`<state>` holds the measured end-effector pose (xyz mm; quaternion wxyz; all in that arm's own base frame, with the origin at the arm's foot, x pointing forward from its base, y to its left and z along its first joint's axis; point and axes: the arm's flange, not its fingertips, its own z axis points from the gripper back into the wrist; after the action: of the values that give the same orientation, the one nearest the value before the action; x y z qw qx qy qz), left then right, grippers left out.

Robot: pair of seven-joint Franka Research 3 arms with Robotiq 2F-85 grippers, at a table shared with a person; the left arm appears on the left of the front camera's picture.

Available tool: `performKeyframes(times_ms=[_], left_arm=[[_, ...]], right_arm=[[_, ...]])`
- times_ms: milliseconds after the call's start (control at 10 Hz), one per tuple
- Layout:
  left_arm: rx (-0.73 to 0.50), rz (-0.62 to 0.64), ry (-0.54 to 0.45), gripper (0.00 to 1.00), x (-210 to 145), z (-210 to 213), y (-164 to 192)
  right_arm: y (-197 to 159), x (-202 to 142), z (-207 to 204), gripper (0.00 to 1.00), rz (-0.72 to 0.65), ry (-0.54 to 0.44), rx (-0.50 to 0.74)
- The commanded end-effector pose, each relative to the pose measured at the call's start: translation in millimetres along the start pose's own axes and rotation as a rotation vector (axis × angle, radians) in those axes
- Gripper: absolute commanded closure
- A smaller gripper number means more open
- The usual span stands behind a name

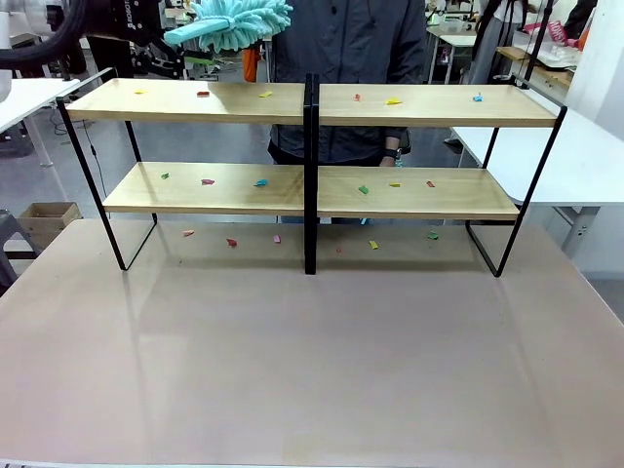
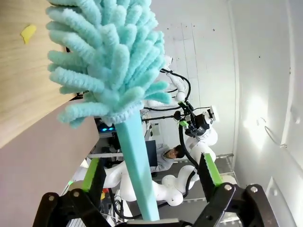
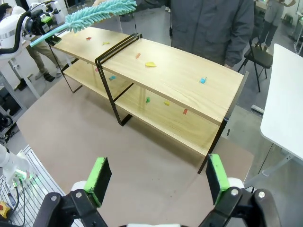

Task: Clean the shelves.
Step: Pick up the Duster when the human hands it over.

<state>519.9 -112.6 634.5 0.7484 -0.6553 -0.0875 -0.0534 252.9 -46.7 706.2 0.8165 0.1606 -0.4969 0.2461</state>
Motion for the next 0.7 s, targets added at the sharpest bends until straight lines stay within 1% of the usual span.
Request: performKeyframes(times_ms=[0, 100, 200, 300, 400, 600], left_arm=[[0.027, -0.016, 0.013, 0.58, 4.1, 5.8, -2.3], [0.022, -0.016, 0.017, 0.58, 3.7, 4.8, -2.4], [0.019, -0.017, 0.018, 1.0, 3.4, 5.0, -2.3], [0.016, -0.018, 0.018, 0.6, 3.4, 4.8, -2.2], [0.011, -0.017, 0.017, 1.0, 3.1, 4.4, -1.7], [0.008, -0.019, 0.014, 1.0, 2.6, 4.4, -1.6]], right_arm=[[0.5, 0.9, 0.1, 0.0, 0.001, -0.007, 0.006], [0.5, 0.9, 0.1, 0.0, 0.001, -0.007, 0.006], [0.5, 0.9, 0.1, 0.0, 0.001, -0.007, 0.006], [0.5, 0.9, 0.1, 0.0, 0.001, -0.007, 0.006], [0.5, 0.9, 0.1, 0.0, 0.001, -0.007, 0.006], [0.5, 0.9, 0.1, 0.0, 0.001, -0.007, 0.006]])
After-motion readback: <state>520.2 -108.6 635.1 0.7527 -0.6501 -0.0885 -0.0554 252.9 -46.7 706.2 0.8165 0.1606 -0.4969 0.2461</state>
